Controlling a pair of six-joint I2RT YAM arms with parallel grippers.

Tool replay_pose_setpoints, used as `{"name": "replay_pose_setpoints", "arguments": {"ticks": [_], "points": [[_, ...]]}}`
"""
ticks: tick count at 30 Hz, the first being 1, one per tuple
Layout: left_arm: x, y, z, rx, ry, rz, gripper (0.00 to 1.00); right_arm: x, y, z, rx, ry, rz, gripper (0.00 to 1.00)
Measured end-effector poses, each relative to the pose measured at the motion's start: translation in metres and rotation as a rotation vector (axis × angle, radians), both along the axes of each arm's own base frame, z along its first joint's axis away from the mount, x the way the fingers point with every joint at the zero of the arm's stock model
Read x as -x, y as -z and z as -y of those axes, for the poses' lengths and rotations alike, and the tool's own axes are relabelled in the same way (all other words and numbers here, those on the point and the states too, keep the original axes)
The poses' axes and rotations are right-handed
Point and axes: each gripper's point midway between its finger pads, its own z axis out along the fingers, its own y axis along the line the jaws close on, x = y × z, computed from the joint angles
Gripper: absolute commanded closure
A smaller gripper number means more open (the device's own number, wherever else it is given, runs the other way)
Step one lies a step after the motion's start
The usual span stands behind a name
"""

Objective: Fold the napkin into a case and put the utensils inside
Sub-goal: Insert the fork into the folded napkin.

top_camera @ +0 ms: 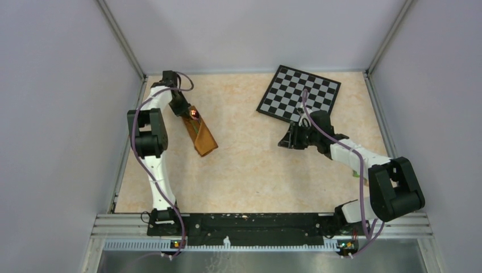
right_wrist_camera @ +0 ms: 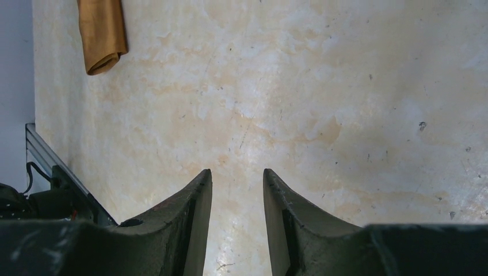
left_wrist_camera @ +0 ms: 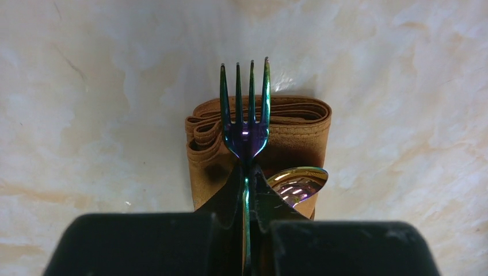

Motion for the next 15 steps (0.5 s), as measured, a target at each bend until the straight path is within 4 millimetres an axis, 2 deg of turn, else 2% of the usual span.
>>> {"name": "replay_pose_setpoints", "arguments": {"ticks": [3,15], "points": [[0.01,0.006,0.002,0.009,0.0,-0.03,1.0,0.0,0.0,0.0,-0.002,0.0,0.003,0.62],[0.033,0.004,0.005,0.021,-0.005,-0.067,1.0,0.001,0.001,-0.004,-0.013,-0.008,0.011,0.63]]}}
